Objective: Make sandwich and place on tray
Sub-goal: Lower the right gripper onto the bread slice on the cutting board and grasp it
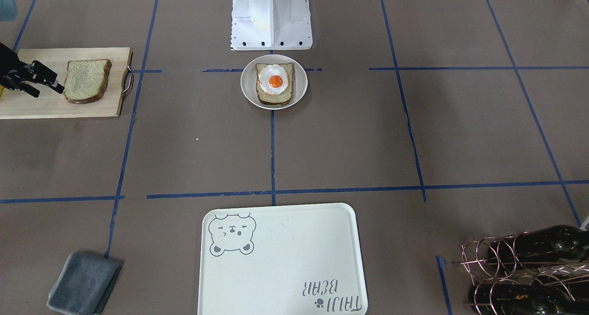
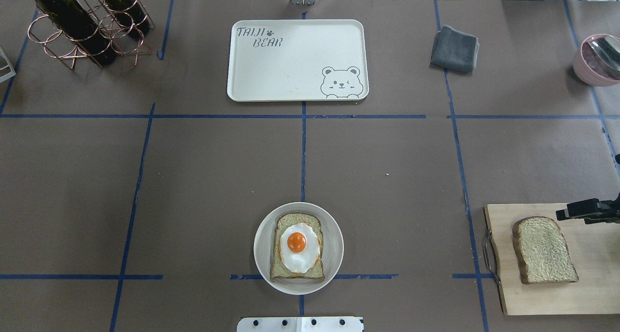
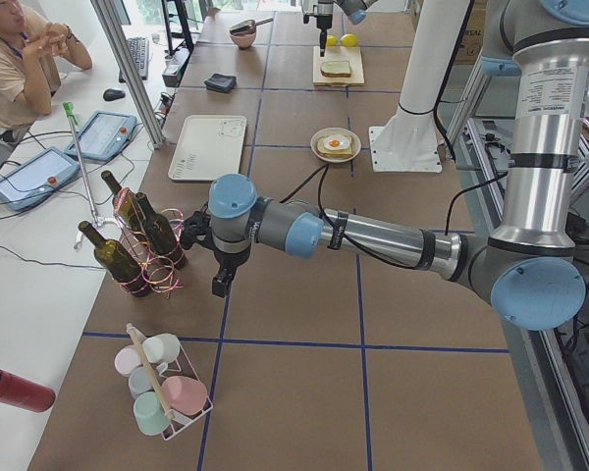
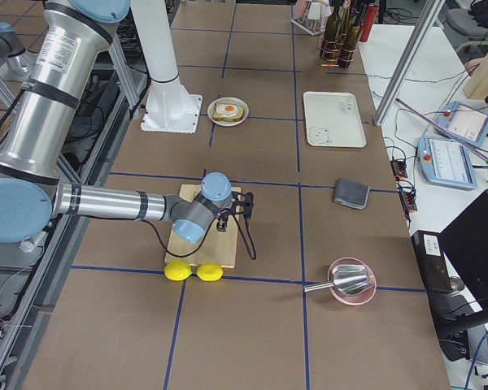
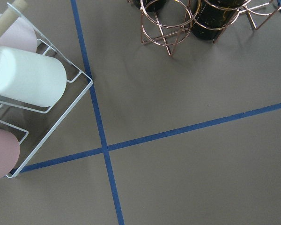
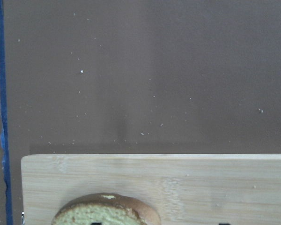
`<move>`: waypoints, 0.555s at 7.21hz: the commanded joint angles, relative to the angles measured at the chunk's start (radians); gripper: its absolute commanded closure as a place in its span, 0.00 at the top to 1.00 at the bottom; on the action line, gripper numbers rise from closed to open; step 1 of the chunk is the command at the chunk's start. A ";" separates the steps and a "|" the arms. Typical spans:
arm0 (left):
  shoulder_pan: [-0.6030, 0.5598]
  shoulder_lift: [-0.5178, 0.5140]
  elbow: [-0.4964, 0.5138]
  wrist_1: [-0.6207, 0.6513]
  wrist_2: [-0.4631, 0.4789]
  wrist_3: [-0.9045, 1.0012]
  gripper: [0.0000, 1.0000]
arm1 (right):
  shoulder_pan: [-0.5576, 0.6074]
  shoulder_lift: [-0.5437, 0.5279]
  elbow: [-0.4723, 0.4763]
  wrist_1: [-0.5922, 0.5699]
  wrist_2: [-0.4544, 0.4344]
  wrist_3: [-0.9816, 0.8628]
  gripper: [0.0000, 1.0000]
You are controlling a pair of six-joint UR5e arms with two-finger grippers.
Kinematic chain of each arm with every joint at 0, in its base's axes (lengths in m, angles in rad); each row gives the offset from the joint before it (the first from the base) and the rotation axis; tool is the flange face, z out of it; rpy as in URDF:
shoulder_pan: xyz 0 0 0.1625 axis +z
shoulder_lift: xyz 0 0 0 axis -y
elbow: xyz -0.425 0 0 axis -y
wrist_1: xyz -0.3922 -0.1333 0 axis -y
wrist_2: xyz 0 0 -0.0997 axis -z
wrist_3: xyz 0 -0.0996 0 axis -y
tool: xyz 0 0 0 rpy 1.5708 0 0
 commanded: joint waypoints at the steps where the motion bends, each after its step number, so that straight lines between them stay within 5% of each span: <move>1: 0.000 0.003 -0.004 0.001 0.000 0.000 1.00 | -0.056 -0.012 -0.005 0.036 0.001 0.025 0.81; 4: 0.000 0.012 -0.018 0.001 0.000 0.000 1.00 | -0.105 -0.041 -0.005 0.058 0.004 0.044 0.66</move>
